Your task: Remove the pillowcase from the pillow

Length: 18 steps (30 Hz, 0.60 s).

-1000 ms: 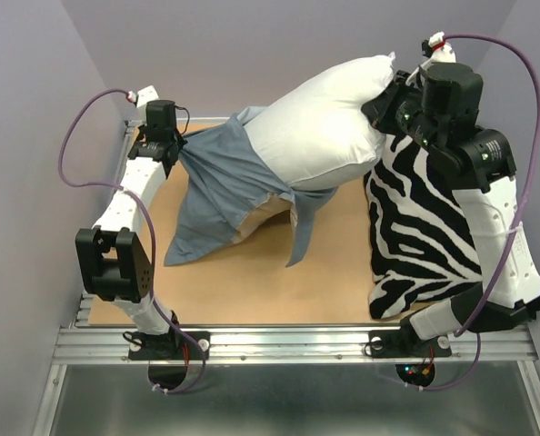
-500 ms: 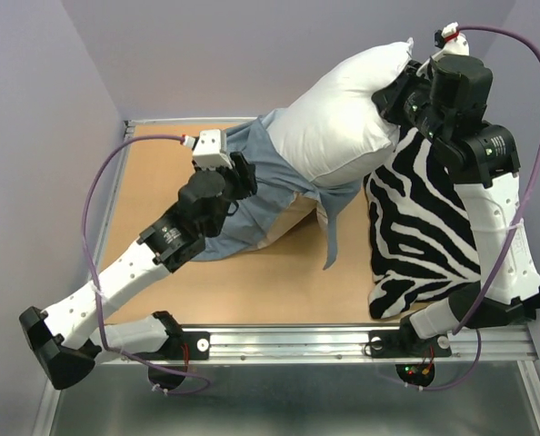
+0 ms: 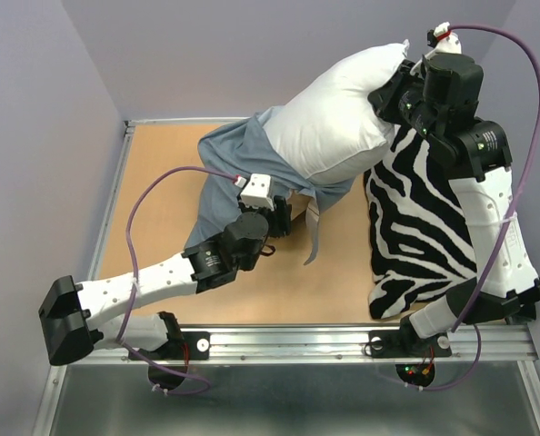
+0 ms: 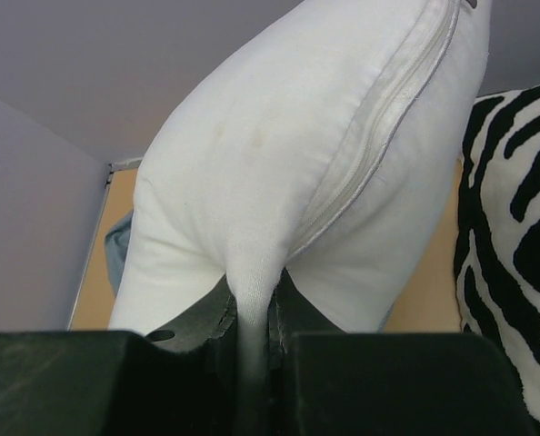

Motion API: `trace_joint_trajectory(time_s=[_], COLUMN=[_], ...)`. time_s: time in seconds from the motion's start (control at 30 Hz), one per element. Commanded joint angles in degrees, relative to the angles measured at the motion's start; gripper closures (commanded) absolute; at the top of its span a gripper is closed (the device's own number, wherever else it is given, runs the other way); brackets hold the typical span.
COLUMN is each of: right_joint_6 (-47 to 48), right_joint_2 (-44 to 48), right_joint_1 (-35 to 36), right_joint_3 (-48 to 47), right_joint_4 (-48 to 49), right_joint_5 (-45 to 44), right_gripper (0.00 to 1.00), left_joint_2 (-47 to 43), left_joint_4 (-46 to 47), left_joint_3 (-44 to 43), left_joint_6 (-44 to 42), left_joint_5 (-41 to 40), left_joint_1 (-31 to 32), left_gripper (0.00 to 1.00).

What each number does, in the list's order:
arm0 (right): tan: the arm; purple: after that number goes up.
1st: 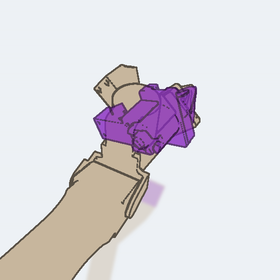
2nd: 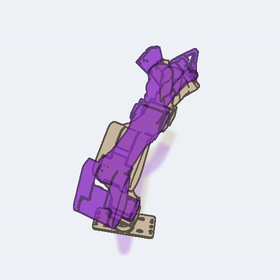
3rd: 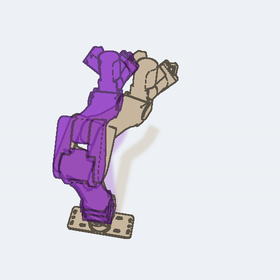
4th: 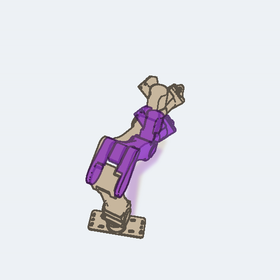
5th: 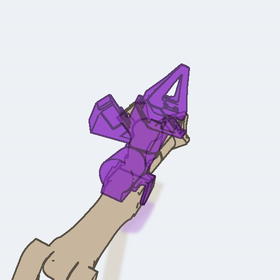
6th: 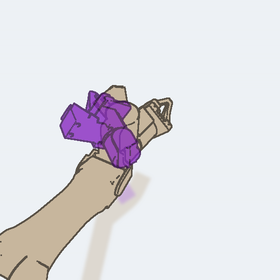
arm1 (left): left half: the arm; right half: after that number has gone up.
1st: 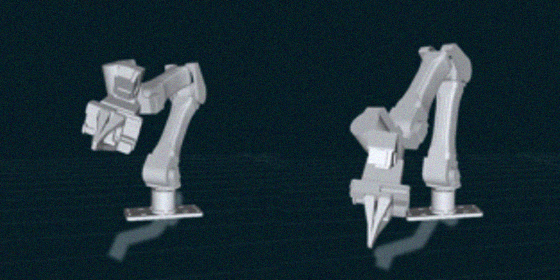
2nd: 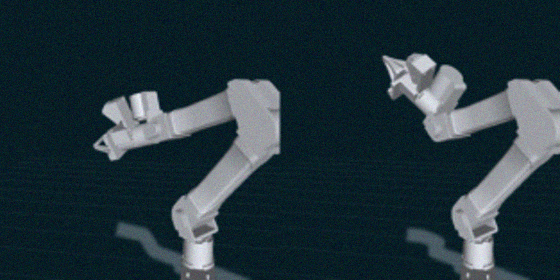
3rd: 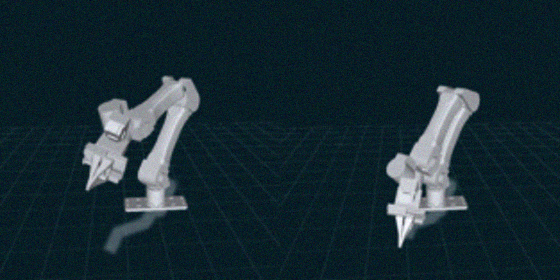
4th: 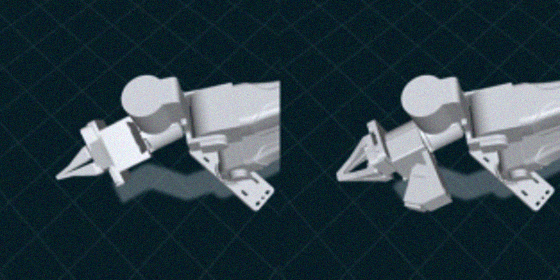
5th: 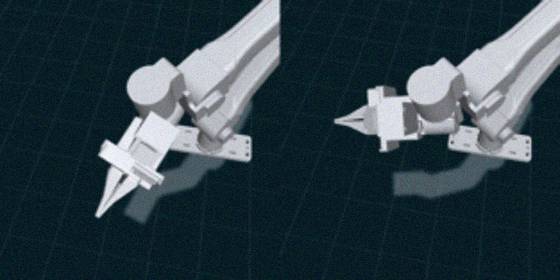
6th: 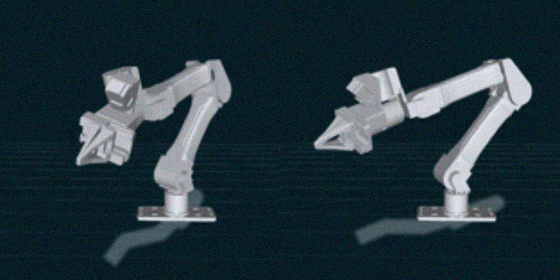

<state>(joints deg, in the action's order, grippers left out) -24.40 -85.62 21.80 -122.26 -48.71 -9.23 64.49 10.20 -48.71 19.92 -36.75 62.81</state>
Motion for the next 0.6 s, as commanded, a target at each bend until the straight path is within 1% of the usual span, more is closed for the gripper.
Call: trace_joint_trajectory(time_s=[0.0,0.17,0.23,0.3,0.33,0.37,0.4,0.43,0.5,0.57], right_joint_6=[-0.21,-0.64,-0.65,-0.65,-0.65,-0.56,-0.47,-0.47,-0.38,-0.29], right_joint_2=[0.37,0.46,0.37,0.37,0.37,0.37,0.37,0.2,0.11,-0.24], right_joint_1=[0.26,0.26,0.26,0.26,0.26,0.26,0.26,0.26,0.17,0.26], right_joint_3=[-2.37,-1.76,-1.67,-1.76,-1.76,-1.76,-1.84,-2.02,-2.55,-3.86], right_joint_4=[8.19,8.45,8.54,8.54,8.54,8.54,8.54,8.54,8.54,8.54], right_joint_5=[0.09,0.36,0.45,0.36,0.27,0.18,0.18,0.18,-0.08,-0.26], right_gripper=[0.99,0.99,0.99,0.99,0.99,0.99,0.99,0.99,0.99,0.99], left_joint_2=[2.21,6.26,8.45,9.34,9.77,9.78,9.43,9.34,9.34,9.78], left_joint_4=[9.92,13.7,13.54,13.27,13.18,12.57,12.39,12.39,11.17,8.8], left_joint_3=[-0.68,-2.79,-4.64,-5.69,-5.96,-6.13,-5.96,-5.7,-4.82,-3.07], left_joint_6=[-3.65,-9.63,-10.34,-10.34,-10.34,-9.99,-9.73,-9.38,-7.98,-3.24], left_joint_5=[-5.96,-5.79,-6.31,-8.94,-10.08,-11.4,-11.5,-11.59,-11.41,-11.5], left_joint_1=[0.12,0.04,0.12,0.04,0.12,0.12,0.12,0.12,0.12,0.12], left_gripper=[0.38,0.39,0.42,0.48,0.53,0.75,0.93,1.0,1.0,1.0])
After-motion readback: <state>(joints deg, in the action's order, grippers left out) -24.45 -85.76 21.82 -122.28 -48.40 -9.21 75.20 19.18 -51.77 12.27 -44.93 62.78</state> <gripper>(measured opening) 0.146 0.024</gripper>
